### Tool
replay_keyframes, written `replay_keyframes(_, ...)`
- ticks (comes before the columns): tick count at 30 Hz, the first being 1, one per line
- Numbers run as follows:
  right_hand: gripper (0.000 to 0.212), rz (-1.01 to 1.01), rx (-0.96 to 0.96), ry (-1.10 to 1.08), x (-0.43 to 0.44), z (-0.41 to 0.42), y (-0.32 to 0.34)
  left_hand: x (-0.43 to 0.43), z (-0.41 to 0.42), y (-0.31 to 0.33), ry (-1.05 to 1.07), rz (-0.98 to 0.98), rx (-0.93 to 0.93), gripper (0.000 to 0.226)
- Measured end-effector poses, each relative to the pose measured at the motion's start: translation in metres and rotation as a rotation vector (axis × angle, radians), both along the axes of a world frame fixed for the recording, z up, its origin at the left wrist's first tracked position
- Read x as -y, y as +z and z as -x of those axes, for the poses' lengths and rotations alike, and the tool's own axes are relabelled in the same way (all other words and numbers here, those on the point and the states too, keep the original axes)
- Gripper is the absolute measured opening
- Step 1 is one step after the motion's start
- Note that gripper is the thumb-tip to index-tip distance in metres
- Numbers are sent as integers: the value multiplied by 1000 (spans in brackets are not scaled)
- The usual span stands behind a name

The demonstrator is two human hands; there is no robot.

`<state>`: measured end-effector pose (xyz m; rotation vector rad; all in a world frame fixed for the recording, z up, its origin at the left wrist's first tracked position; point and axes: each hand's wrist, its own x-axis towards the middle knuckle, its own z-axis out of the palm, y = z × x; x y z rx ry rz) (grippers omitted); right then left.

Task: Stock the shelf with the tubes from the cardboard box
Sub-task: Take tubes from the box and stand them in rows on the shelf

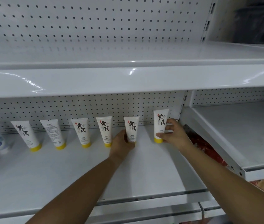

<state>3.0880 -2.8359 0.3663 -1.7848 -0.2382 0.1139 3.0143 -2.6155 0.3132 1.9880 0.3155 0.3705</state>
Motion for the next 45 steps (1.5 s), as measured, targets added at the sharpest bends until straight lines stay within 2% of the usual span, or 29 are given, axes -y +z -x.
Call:
replay_keyframes(3,55,-1,8,3,1,0,-1,0,6,1,7,15,17,47)
replay_keyframes(5,55,3,13,2,2,0,-1,1,15,2,96,51,30,64)
replay_keyframes(7,55,1,18,5,3,0,0,6,28,1,193,115,96,70)
replay_keyframes(11,54,14,25,0,7,2,-3,28,52,7,187,112,226,58)
replay_keyframes(16,57,18,35,8,2,3,-3,50,65,12,87,87,224,48)
replay_keyframes(22,55,-9,51,18,-6,7,0,44,63,18,97,132,273,40)
replay_keyframes(27,54,32,62,-15,-2,7,-4,46,54,55,66,142,403,34)
replay_keyframes(31,55,9,44,-17,0,6,-6,53,31,99,-31,108,510,40)
replay_keyframes(35,55,10,50,-25,1,4,-4,64,1,123,-93,117,448,55)
replay_keyframes(37,53,-2,56,-27,2,4,-2,69,-9,128,-123,108,393,56)
replay_keyframes(45,54,-1,65,-35,5,0,-5,77,-28,120,-166,-1,278,27)
